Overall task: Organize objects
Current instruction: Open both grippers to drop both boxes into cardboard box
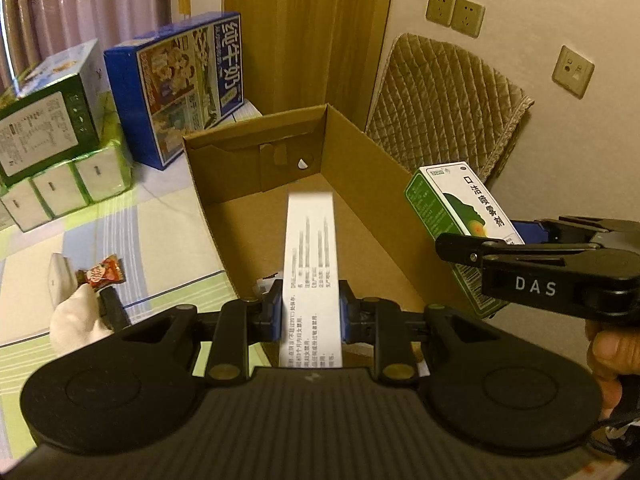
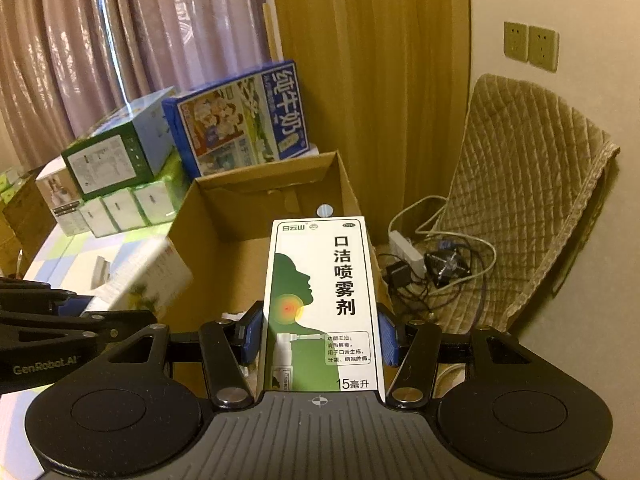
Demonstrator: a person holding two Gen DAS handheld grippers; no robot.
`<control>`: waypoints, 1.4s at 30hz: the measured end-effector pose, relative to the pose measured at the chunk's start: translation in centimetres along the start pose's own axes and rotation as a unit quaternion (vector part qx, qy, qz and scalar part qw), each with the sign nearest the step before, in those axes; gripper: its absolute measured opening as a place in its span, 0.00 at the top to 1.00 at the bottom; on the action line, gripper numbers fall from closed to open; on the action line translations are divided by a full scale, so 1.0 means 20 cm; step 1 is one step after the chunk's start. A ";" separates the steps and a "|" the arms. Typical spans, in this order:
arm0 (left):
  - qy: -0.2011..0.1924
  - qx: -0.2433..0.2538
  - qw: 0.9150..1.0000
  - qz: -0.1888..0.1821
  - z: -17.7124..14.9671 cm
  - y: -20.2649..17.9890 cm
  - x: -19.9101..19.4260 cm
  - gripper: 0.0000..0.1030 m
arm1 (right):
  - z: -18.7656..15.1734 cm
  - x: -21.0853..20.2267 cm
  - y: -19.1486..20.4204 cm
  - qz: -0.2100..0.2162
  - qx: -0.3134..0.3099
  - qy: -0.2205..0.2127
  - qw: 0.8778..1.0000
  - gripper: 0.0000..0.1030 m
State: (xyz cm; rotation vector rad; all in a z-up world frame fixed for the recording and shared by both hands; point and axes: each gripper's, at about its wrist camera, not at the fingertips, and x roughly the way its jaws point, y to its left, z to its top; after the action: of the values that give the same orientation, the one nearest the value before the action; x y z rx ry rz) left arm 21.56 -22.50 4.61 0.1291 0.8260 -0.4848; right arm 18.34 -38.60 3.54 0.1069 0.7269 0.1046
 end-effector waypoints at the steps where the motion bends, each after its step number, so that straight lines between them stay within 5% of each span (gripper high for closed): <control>1: 0.000 -0.002 1.000 0.000 0.00 0.01 0.02 0.79 | 0.00 0.02 -0.01 0.001 0.001 0.001 1.000 0.49; 8: -0.010 -0.010 1.000 -0.004 0.03 0.04 0.10 0.78 | 0.00 0.09 -0.03 0.000 0.004 0.007 1.000 0.49; 23: -0.036 -0.057 0.998 0.012 -0.04 0.21 -0.10 0.68 | 0.00 0.12 0.05 0.022 -0.004 0.005 1.000 0.48; 26: -0.033 -0.062 0.997 0.016 -0.08 0.24 -0.11 0.67 | 0.03 0.12 0.05 0.035 0.005 -0.007 0.999 0.30; 42: -0.030 -0.105 0.993 0.040 -0.34 0.34 -0.39 0.40 | -0.06 -0.25 0.17 0.039 0.011 -0.037 0.998 0.22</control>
State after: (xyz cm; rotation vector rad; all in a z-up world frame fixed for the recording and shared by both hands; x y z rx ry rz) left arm 15.56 -11.59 5.17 -0.0455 0.8046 -0.3225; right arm 13.66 -35.90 6.26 0.1595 0.6497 0.1658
